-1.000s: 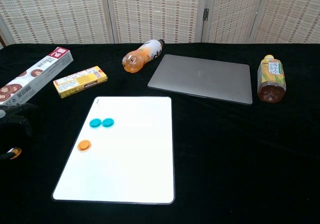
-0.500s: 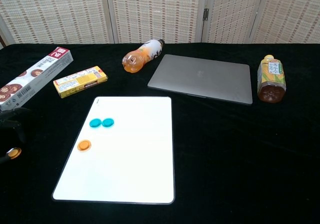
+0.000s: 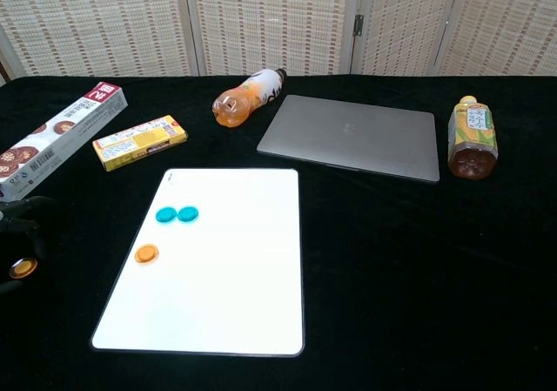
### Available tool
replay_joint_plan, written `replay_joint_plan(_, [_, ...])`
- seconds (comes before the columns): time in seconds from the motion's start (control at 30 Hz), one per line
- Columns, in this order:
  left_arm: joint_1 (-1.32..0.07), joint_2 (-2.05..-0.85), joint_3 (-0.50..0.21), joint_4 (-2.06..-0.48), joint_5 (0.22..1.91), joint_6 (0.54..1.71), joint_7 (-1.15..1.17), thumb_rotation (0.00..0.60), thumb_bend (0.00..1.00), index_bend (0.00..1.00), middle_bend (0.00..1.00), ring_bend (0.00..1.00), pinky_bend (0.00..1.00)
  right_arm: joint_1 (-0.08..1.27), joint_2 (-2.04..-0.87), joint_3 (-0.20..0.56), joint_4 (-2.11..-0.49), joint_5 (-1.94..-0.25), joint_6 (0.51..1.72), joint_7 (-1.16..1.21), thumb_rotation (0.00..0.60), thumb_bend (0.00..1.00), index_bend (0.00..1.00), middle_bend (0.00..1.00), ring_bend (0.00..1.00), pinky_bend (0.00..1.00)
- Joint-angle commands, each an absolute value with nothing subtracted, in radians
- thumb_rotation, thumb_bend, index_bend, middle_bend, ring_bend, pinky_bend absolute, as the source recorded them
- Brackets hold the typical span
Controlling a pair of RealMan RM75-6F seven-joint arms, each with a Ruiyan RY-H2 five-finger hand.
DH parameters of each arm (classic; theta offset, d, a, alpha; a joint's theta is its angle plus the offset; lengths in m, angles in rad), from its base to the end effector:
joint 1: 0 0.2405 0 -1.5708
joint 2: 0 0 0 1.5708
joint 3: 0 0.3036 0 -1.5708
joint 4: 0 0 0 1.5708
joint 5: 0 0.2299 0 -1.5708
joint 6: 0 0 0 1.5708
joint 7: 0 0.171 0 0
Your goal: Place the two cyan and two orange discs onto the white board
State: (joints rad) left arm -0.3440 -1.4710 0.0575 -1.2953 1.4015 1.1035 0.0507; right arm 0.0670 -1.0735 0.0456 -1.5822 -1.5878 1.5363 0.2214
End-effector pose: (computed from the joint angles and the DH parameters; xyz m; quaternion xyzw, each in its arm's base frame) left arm -0.3685 0.2740 -0.0135 -0.7158 -0.4410 -0.2824 0.4620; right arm -0.3576 -0.2058 0.1825 0.5795 -0.4041 0.4541 0.5428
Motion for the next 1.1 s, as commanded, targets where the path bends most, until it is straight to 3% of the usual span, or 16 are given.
replay_joint_plan(0.03, [-0.343,-1.472,0.056,-1.291,1.401,1.101,0.05,0.6,0.41,0.44,0.03,0.0,0.0,0.067,-1.073,0.045,-1.583,-1.588,1.536,0.221,0.6,0.43,0.0,0.0,0.0,0.0])
replay_joint_plan(0.63, [-0.351,-1.466,0.037,-1.277,1.407,1.084,0.039,0.6,0.42,0.51,0.04,0.0,0.0,0.065,-1.072,0.044,-1.592,-1.59,1.541,0.211,0.6,0.43,0.0,0.0,0.0,0.0])
replay_joint_plan(1.1, [-0.457,-1.413,-0.023,-1.468,1.458,1.045,0.122,0.6,0.43,0.5,0.04,0.0,0.0,0.064,-1.077,0.043,-1.572,-1.583,1.537,0.229,0.6,0.43,0.0,0.0,0.0,0.0])
